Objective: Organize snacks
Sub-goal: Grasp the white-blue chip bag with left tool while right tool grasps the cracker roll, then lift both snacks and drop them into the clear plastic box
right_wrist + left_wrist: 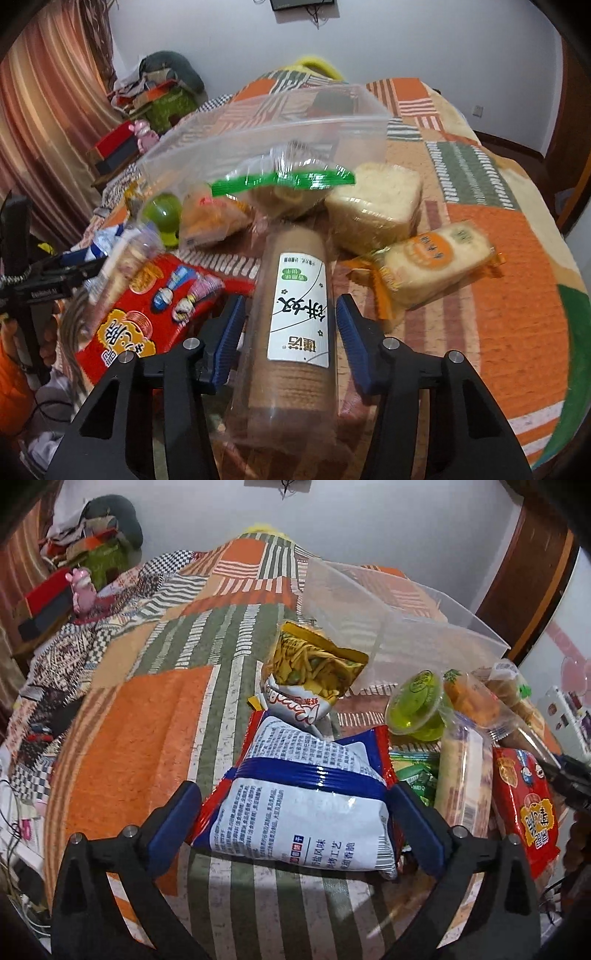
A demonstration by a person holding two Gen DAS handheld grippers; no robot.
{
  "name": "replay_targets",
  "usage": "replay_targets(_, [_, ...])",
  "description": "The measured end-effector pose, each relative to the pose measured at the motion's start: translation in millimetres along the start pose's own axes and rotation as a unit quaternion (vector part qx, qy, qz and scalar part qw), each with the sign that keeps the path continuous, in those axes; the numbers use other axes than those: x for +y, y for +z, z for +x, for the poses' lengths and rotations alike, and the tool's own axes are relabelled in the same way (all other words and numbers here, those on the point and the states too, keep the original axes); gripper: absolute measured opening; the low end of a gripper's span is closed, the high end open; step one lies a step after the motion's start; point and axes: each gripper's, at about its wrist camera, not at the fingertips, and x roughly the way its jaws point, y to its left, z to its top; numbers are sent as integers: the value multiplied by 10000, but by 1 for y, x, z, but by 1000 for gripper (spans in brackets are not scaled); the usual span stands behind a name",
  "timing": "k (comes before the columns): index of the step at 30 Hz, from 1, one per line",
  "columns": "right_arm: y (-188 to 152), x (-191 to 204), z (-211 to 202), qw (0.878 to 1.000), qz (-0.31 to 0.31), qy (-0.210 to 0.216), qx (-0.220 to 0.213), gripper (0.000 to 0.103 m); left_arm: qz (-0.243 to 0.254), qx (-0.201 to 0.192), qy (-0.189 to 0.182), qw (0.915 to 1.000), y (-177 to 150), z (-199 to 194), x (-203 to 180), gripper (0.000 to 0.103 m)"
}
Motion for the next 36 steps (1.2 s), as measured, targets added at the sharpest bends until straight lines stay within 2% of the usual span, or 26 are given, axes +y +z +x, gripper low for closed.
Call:
replay_targets(7, [4, 1, 3, 9999, -122, -95, 2, 37, -8, 7, 9, 10000, 4, 8, 1, 103])
replay_targets(10, [3, -1, 1, 9999, -103, -89, -25, 35, -75, 29, -74, 9999, 4, 7, 3, 97])
replay_targets(19, [1, -1, -13, 9998, -41, -103, -176, 34, 60, -92, 72, 9999, -5, -13, -8, 77])
replay_targets(28, [4, -2, -43, 9982, 9, -128, -581, 34, 182, -462, 158, 9986, -8, -54, -19, 66])
replay_targets(36, [21, -2, -64, 9952, -22, -168, -966, 34, 327, -943, 28, 9950, 14, -87, -34, 60])
